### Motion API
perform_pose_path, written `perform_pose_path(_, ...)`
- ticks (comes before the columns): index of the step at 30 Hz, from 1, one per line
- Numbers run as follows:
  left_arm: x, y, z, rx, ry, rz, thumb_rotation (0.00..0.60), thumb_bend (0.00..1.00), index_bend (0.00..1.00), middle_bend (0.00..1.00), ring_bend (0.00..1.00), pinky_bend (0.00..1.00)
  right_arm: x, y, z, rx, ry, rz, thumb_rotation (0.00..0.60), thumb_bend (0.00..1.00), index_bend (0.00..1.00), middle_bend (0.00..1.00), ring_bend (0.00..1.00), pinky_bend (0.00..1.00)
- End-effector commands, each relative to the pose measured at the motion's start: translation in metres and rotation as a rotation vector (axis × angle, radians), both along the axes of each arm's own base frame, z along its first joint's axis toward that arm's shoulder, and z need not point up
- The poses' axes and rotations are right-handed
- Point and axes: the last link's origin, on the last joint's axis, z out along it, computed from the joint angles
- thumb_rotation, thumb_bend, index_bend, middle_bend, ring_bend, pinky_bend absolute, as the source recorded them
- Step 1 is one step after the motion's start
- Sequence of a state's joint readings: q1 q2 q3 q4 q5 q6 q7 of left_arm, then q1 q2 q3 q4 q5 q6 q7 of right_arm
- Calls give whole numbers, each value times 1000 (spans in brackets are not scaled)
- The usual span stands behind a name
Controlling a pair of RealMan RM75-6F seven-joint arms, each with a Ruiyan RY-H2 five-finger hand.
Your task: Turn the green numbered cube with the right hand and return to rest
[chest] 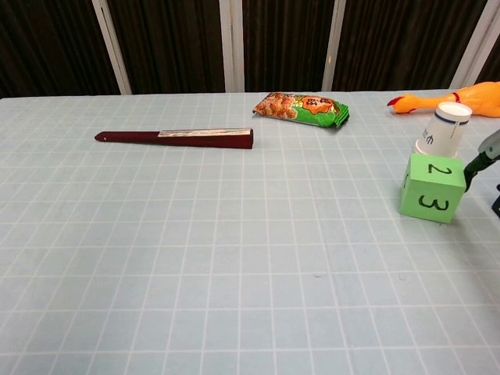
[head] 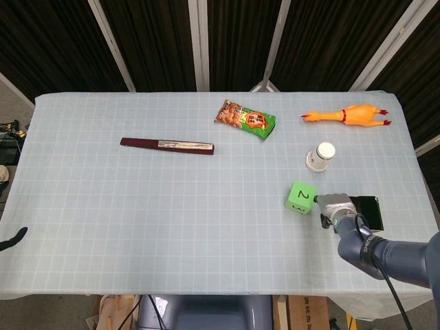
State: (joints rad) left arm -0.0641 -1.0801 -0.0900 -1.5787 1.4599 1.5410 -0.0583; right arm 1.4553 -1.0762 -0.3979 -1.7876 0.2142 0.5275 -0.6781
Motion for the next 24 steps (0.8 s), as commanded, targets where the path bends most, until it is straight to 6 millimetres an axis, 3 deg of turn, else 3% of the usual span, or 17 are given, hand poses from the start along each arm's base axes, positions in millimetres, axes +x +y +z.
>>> perform_pose_path(1, 0, 0, 0, 1, 1, 1, 600, 268, 0, 0, 0, 12, 0, -4, -1, -3, -4, 3, 600, 766, 144, 860, 903, 811)
perform_pose_path(16, 0, 0, 0, 4, 0, 8, 600, 268, 0, 0, 0, 12, 2, -18, 2, -42, -11, 10, 600, 766, 144, 859, 903, 811)
perform_pose_path(21, 0, 1, -1, 2, 3, 12, 600, 268, 0, 0, 0, 12, -1, -21, 15, -88, 3, 9, 600, 767, 144, 860, 903, 809)
perform_pose_path(24, 0, 0, -1, 2, 4, 13, 600, 268, 0, 0, 0, 12, 2, -25, 31, -154, 24, 30, 600, 766, 134, 833, 861, 728)
